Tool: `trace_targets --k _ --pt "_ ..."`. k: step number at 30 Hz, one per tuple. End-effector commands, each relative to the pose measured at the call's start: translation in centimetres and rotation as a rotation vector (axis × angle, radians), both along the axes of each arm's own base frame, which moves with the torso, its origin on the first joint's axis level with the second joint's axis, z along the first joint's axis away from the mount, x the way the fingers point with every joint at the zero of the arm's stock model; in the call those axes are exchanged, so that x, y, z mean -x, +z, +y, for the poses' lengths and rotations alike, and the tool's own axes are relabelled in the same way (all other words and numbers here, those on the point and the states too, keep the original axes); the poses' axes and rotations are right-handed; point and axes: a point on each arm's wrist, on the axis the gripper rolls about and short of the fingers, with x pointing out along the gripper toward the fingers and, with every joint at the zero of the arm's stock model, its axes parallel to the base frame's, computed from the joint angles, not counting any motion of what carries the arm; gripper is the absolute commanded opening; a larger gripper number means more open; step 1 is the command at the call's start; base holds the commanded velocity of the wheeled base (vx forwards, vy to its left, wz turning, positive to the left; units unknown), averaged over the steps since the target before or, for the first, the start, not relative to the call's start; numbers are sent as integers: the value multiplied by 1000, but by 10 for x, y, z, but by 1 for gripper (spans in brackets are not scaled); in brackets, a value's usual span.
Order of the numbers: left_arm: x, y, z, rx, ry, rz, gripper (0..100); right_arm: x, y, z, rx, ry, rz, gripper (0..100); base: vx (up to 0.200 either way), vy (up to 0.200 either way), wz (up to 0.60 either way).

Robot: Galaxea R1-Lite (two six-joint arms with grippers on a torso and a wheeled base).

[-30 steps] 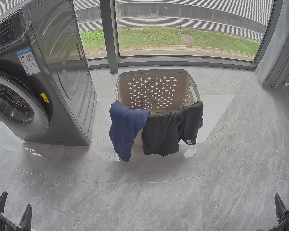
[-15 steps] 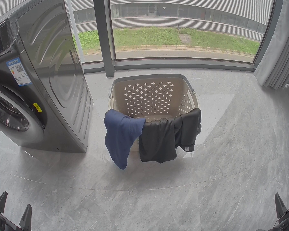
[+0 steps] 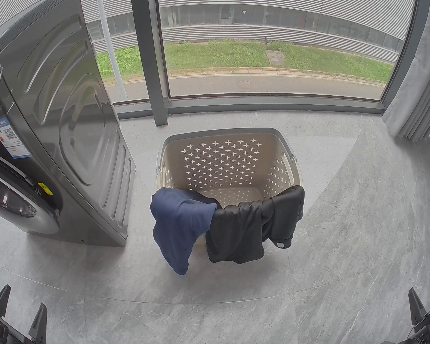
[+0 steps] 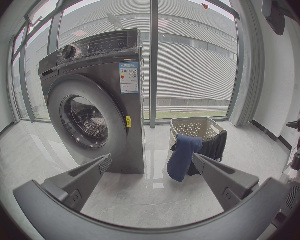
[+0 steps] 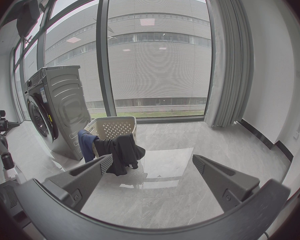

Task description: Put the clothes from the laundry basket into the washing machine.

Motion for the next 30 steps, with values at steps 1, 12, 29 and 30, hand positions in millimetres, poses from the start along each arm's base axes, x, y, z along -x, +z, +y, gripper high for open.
trace_targets --k 1,12,29,30 --pt "0 -5 0 1 0 0 100 0 -5 0 0 0 1 100 0 0 0" --pt "0 -5 0 0 -2 0 100 0 -5 0 0 1 1 100 0 -109 0" --pt "0 -5 0 0 -2 0 100 0 -5 0 0 1 1 100 106 0 0" --pt "0 -5 0 0 -2 -2 100 0 -5 0 0 1 1 100 0 0 0"
